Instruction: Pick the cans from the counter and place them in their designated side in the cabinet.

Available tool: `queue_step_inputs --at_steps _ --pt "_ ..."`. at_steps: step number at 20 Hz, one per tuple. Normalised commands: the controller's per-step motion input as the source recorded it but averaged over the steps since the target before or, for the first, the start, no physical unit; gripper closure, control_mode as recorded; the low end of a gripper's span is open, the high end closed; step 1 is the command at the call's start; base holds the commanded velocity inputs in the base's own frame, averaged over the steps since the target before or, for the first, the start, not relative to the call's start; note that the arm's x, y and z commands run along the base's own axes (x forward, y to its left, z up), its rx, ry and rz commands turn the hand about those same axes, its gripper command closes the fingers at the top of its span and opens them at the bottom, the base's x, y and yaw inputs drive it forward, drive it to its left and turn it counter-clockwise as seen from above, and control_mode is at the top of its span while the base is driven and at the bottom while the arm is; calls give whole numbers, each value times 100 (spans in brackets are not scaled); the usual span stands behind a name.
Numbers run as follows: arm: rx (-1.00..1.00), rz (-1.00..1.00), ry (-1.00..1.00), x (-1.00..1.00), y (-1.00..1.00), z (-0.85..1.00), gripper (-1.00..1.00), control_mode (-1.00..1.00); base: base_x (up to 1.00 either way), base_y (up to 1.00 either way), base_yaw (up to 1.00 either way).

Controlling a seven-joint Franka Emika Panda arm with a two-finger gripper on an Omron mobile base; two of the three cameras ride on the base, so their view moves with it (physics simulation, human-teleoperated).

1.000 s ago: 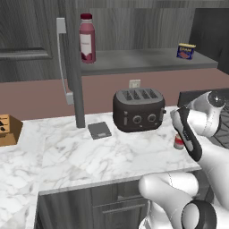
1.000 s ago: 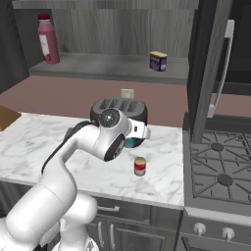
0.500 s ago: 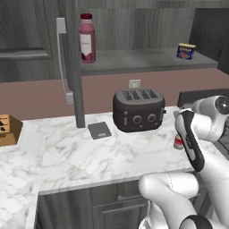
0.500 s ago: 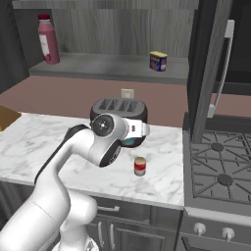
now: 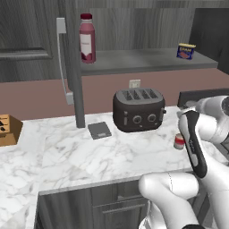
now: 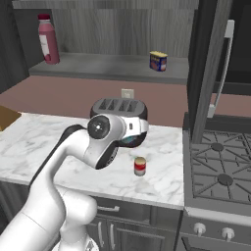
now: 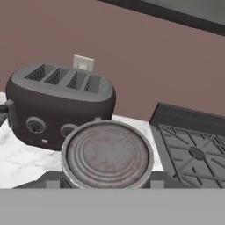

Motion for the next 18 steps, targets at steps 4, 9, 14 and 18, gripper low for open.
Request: queue_step_inputs --at_steps 4,9,14,18 --pt "-4 5 0 -18 0 23 100 -100 0 0 0" --pt "-3 5 0 -18 0 22 100 -100 0 0 0" --pt "-2 6 -1 -27 0 21 100 -100 0 0 0" --pt "-2 5 0 -25 0 24 100 -100 0 0 0"
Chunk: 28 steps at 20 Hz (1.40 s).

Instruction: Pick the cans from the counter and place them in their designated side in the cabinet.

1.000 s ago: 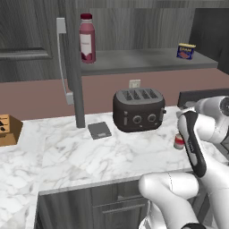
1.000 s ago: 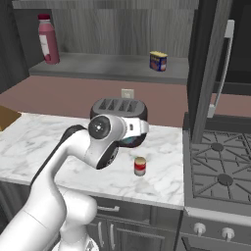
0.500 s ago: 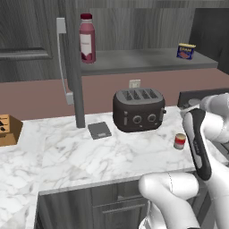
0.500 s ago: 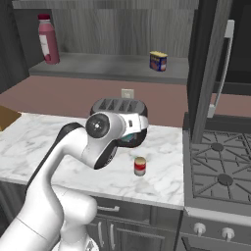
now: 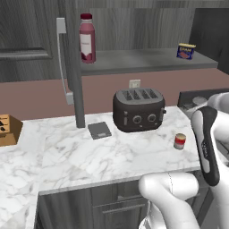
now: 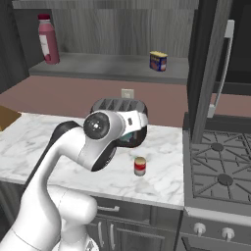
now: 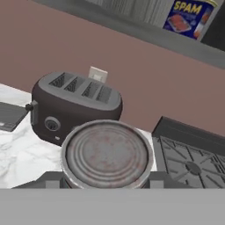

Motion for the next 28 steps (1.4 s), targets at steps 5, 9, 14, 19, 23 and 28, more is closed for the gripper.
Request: queue_step_inputs --at_steps 5,9,14,19,23,28 --pt "-2 5 0 -26 0 27 100 -100 0 0 0" --pt "-2 5 0 -23 0 28 100 -100 0 0 0" --pt "0 2 0 -18 0 27 100 -100 0 0 0" --pt "3 0 0 -13 6 25 100 -100 0 0 0" --pt "5 0 0 -16 17 18 100 -100 0 0 0" --pt "3 0 0 -18 25 9 100 -100 0 0 0"
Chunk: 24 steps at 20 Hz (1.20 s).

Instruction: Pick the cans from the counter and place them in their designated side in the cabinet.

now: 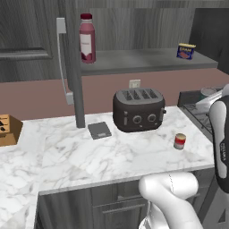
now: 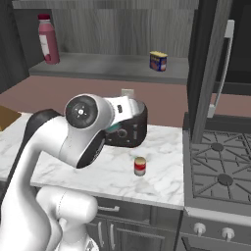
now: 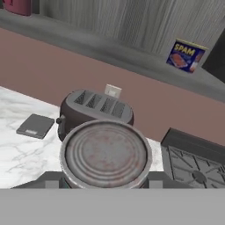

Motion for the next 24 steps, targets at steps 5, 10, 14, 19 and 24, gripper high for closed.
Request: queue_step_inputs --at_steps 5,10,14,19,24 --pt "0 2 -2 -21 19 9 100 -100 0 0 0" --pt "0 2 -3 -23 11 17 100 -100 0 0 0" --pt "0 4 -1 -17 4 26 100 -100 0 0 0" --pt "1 4 0 -9 2 27 100 -100 0 0 0" --pt "2 4 0 -2 5 24 100 -100 0 0 0"
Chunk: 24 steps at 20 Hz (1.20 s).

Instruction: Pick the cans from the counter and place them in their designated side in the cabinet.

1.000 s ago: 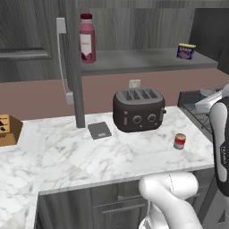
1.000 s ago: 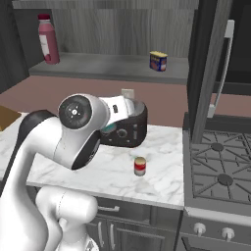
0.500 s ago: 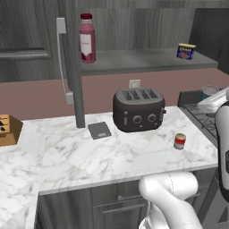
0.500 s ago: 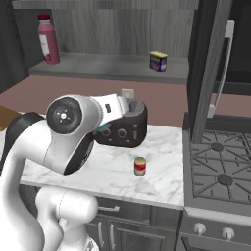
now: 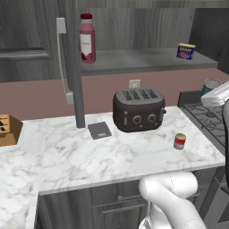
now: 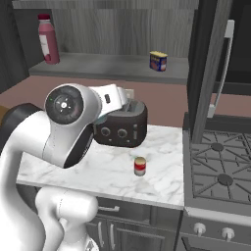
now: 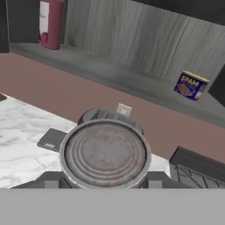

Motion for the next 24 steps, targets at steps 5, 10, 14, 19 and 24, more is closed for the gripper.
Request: queue_step_inputs --at_steps 5,10,14,19,24 --pt "0 2 0 0 10 6 100 -100 0 0 0" --pt "1 0 0 8 6 3 100 -100 0 0 0" --pt "0 0 0 0 0 10 100 -100 0 0 0" --pt "0 0 0 2 0 12 100 -100 0 0 0" --pt "1 0 0 6 0 11 100 -100 0 0 0"
